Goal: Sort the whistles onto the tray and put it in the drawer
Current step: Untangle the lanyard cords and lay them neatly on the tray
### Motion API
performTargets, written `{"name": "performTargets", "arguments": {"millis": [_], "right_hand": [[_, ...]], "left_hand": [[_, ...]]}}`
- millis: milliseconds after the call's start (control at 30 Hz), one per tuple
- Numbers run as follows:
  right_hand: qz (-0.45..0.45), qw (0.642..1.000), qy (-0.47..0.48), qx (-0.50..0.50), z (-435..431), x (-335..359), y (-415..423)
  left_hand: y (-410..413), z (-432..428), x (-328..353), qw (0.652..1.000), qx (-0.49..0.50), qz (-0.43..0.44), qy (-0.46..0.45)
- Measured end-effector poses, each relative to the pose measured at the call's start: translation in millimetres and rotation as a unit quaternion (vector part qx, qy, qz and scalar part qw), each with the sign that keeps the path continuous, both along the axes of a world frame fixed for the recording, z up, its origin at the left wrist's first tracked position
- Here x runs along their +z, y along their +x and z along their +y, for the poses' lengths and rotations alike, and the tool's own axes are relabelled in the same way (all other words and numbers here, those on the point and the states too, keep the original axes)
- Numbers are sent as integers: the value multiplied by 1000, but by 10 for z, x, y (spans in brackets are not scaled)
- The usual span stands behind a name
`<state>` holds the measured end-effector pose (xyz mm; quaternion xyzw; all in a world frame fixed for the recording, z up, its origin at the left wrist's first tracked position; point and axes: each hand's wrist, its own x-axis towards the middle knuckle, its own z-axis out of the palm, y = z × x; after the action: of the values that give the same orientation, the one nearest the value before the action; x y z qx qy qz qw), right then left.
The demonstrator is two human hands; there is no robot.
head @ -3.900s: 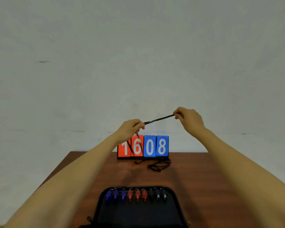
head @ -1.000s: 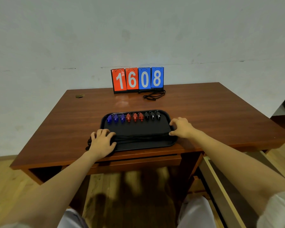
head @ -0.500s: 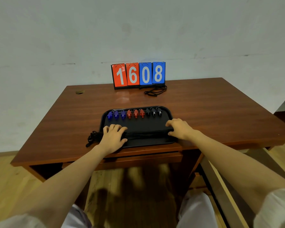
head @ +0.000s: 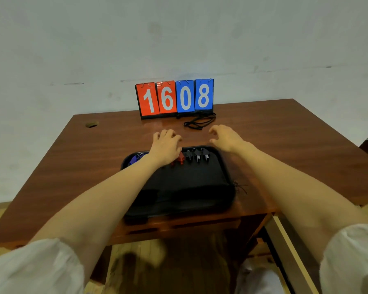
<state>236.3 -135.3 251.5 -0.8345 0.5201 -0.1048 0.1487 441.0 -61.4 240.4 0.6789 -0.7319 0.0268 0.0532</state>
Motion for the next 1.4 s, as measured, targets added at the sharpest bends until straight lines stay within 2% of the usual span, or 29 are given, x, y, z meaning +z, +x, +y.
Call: {"name": "performTargets", "arguments": {"millis": [267,500,633,767,900,1067,1200,1300,1400], "right_hand": [[11,997,69,-14,-891,-332,245],[62,990,124,27,-1399,-733,442],[61,992,112,18,-1562,-892,492],[57,996,72,0,-1587,-1025,491],[1,998,47,-29,-1518,-1058,483],[-11,999,7,-49,-1271,-1048,392],[14,995,44,-86,-1150,-902,209],[-78,984,81,-138,-1078,-662,108],[-150,980,82,-100,-945,-384,119]], "left_hand": [[75,-1069,-91,993,19,25,114],[46,-1684,-494,988,8,50,146],[46,-1869,-663,985,18,58,160],[68,-1898,-802,991,36,49,119],[74,-1826,-803,996,36,45,64],[187,-1559,-736,994,67,26,81],[363,-1292,-595,986,106,28,129],[463,-1103,-465,978,144,40,148],[394,-990,-312,973,159,71,149]]}}
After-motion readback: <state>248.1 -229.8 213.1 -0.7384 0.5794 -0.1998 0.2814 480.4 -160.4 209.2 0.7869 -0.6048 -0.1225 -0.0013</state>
